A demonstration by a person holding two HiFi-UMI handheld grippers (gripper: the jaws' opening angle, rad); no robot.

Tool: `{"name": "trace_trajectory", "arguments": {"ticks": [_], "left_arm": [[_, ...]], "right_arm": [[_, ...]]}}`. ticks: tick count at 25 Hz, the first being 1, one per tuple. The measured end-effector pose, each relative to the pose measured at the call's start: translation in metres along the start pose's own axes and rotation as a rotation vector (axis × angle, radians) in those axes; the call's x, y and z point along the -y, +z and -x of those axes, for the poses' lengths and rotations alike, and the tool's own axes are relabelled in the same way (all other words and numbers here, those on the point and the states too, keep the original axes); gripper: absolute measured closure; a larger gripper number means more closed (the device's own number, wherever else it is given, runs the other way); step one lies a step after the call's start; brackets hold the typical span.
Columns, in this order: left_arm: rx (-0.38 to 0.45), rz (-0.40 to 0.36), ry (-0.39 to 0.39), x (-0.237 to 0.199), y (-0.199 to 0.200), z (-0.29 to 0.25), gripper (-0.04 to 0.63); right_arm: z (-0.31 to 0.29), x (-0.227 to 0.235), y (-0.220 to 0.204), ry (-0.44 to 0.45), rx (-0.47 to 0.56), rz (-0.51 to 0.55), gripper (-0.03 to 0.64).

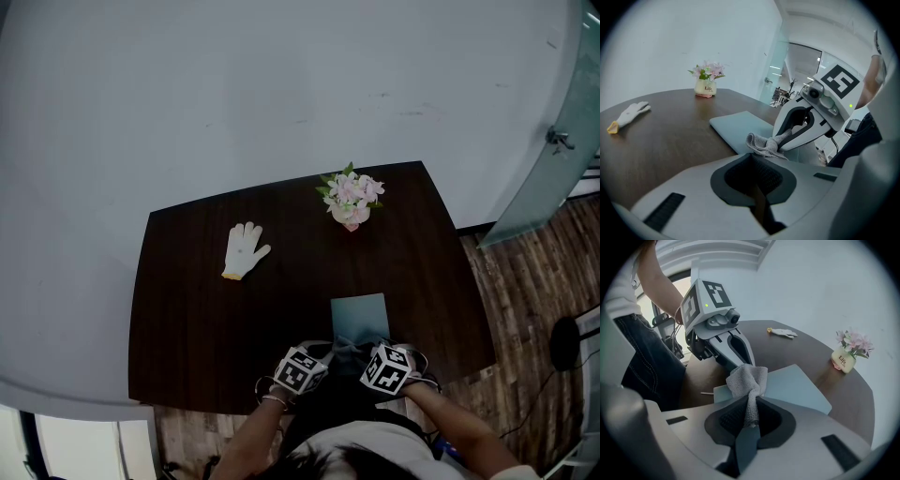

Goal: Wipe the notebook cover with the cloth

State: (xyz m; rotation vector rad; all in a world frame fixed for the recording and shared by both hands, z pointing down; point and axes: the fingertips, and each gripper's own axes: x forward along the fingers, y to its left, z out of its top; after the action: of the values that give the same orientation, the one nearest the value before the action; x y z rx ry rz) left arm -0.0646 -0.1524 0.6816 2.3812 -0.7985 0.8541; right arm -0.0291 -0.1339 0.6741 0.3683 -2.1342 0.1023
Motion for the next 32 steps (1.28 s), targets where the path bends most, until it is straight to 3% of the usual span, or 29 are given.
{"name": "trace_trajectory", "arguments": {"ticks": [19,32], "left_arm": [[0.004,0.002,0.019,0.002,0.003,-0.002,0.577],[0.015,0.010,0.033,0.003,0.005,-0.003,0.577]], "right_arm": [[0.015,0.012,-0.028,-0.020,-0.005,-0.066,0.568],[0.035,0.022,-0.058,-0.087,-0.025,-0.115,0.568]]}}
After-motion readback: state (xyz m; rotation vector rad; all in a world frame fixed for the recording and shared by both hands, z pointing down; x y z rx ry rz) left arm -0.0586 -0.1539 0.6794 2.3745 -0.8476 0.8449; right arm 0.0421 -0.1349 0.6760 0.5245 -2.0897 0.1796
